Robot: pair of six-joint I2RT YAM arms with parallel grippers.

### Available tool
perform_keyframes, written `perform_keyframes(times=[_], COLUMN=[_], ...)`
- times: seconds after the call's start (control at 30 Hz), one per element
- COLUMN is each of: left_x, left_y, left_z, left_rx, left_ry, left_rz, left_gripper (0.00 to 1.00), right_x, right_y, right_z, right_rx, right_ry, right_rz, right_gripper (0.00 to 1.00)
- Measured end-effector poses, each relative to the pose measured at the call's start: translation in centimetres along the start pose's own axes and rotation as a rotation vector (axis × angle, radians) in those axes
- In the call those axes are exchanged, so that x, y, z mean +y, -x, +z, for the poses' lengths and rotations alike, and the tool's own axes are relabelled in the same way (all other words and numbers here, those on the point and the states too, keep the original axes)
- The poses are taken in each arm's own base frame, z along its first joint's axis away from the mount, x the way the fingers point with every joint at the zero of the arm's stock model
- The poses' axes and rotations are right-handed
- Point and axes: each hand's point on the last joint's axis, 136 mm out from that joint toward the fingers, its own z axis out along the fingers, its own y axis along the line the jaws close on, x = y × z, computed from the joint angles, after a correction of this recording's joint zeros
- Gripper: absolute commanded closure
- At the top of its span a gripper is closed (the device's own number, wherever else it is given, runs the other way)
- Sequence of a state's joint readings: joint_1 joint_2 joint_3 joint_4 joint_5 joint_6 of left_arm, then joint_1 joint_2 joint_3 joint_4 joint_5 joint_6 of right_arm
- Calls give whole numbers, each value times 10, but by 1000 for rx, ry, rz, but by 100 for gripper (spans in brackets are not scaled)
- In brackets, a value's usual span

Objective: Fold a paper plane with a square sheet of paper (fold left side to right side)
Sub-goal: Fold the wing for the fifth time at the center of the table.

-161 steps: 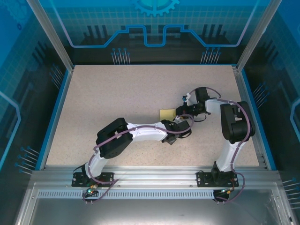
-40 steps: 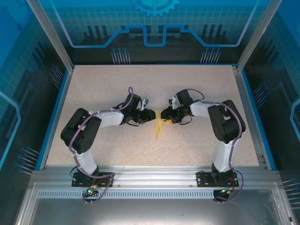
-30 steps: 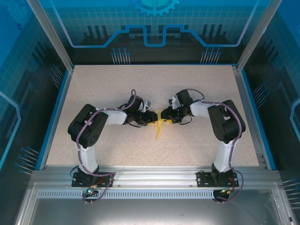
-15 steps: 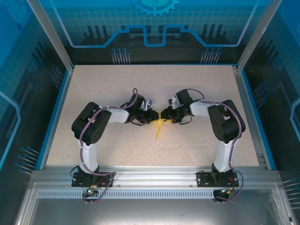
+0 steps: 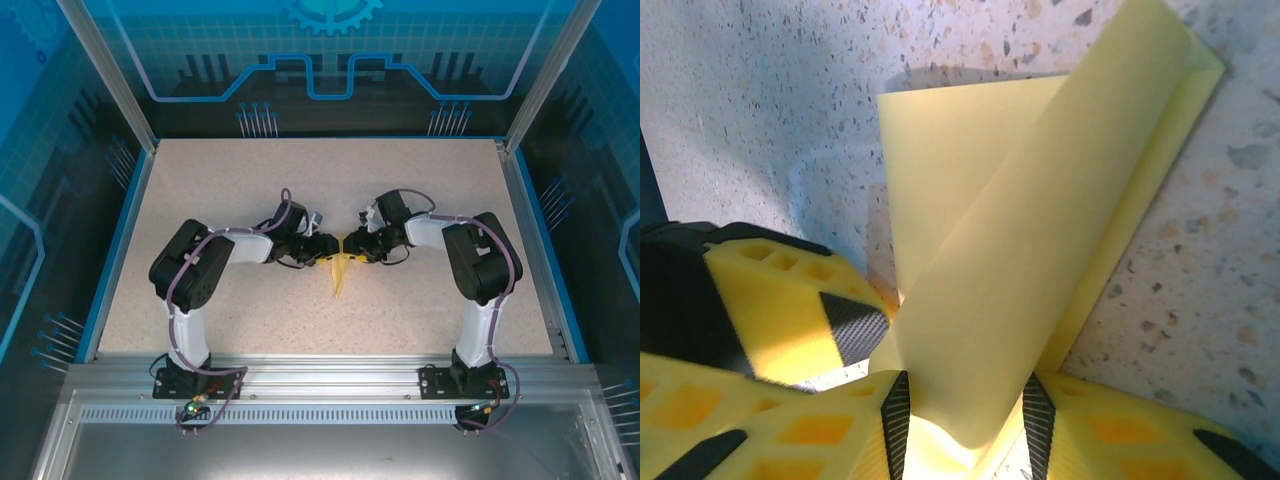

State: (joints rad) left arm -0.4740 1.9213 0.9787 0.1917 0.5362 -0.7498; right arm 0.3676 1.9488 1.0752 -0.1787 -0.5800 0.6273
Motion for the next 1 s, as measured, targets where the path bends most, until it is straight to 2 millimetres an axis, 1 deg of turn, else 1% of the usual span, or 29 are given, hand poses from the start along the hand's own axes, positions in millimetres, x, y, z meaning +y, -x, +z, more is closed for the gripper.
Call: perform_keyframes(times=[0.2,0.27,0.4,0.47,0.57,0.7,0.77,1.0], left_x=[-19,-26,-31,-31,-24,-9,-6,-9], left_y=[-10,-18,-41,-47,-50,-52,-55,-57], left_z=[-20,-20,-10,-7,-4,2,4,7], left_rx=[-18,-7,35,48,54,69,78,86], left_ry=[-32,-37,-16,-5,27,76,92,107], left_rz=[36,55,91,98,89,67,68,89], left_gripper=[50,49,48,48,49,53,56,64], right_x=[0,0,0,0,0,0,0,0], right_y=[0,0,0,0,0,0,0,0], right_z=[0,0,0,0,0,0,0,0], right_rx=[0,0,0,0,0,0,0,1], right_ry=[-1,-1,-1,-1,0,0,0,-1], right_rz=[-3,-2,-3,-3,-3,-3,-3,-2], right_gripper=[62,62,62,62,62,62,62,62])
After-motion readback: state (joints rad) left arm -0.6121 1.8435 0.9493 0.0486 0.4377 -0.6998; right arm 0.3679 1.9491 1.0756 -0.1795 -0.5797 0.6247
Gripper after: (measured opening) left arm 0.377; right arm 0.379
